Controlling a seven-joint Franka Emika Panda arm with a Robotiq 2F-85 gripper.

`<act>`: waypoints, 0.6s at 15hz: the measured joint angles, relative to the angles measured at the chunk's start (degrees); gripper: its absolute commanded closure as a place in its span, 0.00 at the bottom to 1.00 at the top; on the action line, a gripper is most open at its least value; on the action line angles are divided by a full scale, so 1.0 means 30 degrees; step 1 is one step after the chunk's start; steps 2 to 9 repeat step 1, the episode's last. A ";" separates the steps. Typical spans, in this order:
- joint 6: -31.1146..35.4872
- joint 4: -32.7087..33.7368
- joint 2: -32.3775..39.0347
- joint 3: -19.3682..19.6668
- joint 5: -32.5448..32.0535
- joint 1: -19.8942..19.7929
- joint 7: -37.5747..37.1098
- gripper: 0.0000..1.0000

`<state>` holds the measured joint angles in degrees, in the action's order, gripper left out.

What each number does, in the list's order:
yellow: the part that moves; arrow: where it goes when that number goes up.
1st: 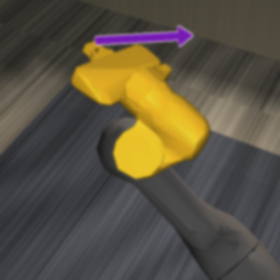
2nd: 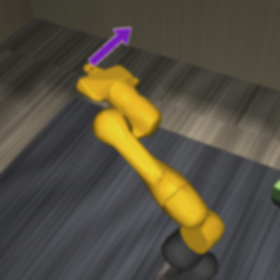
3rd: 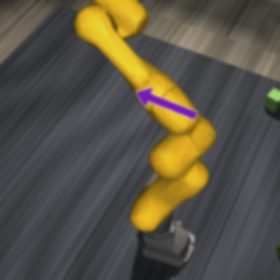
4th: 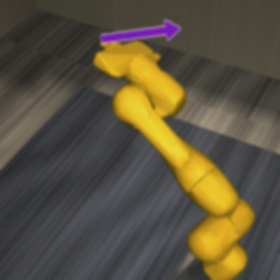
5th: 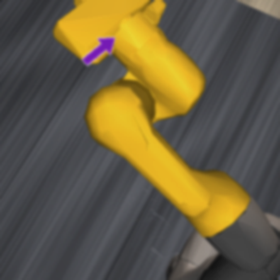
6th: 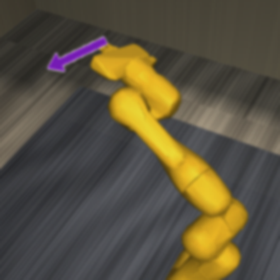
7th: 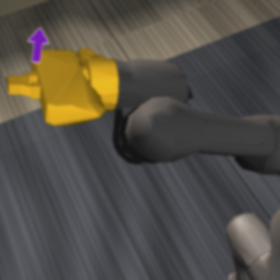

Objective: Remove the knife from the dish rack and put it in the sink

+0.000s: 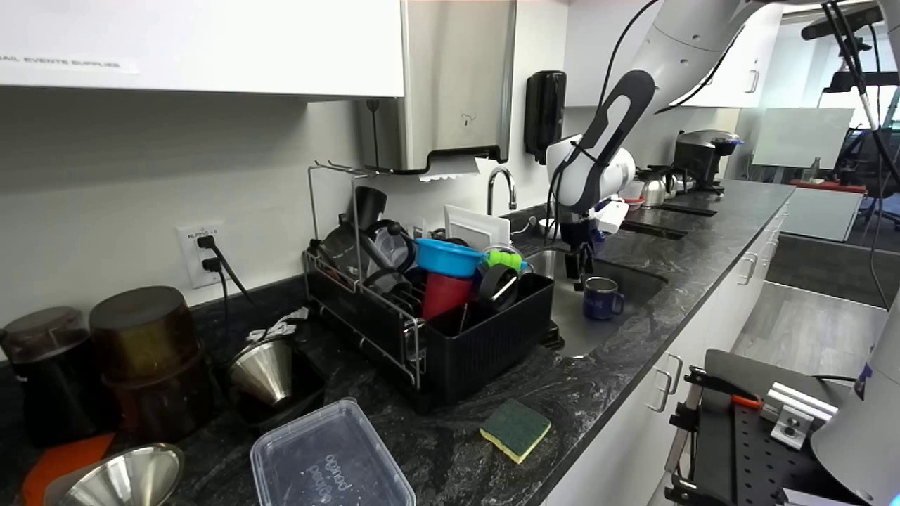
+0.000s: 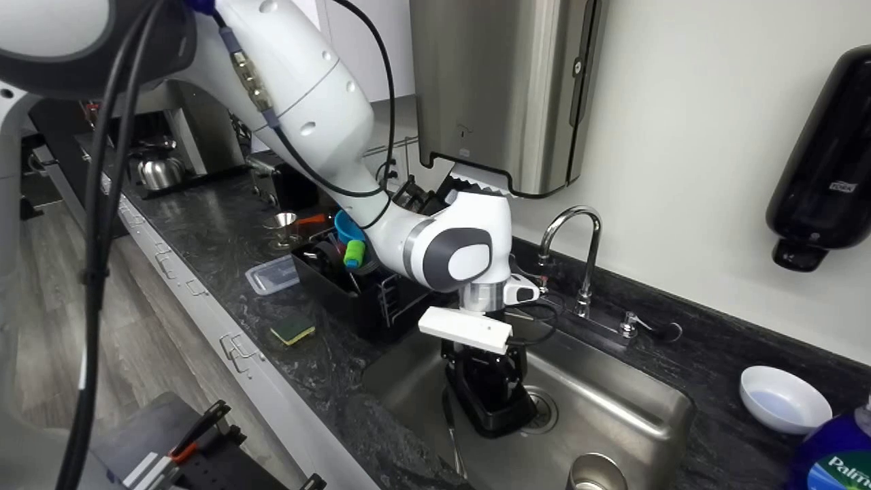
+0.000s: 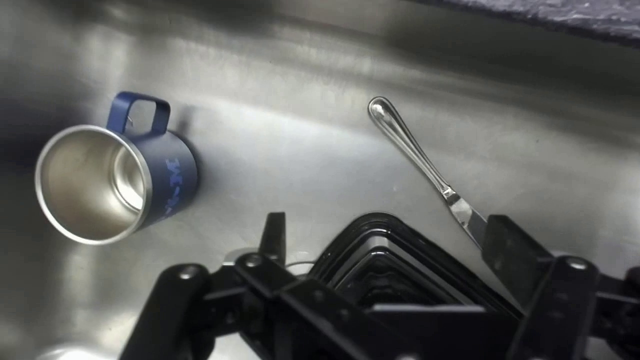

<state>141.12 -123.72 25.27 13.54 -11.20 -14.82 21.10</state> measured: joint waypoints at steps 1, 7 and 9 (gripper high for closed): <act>-0.0133 0.0004 -0.0162 0.0004 -0.0098 0.0040 -0.0275 0.00; -0.0133 0.0004 -0.0162 0.0004 -0.0098 0.0040 -0.0275 0.00; -0.0133 0.0004 -0.0162 0.0004 -0.0098 0.0040 -0.0275 0.00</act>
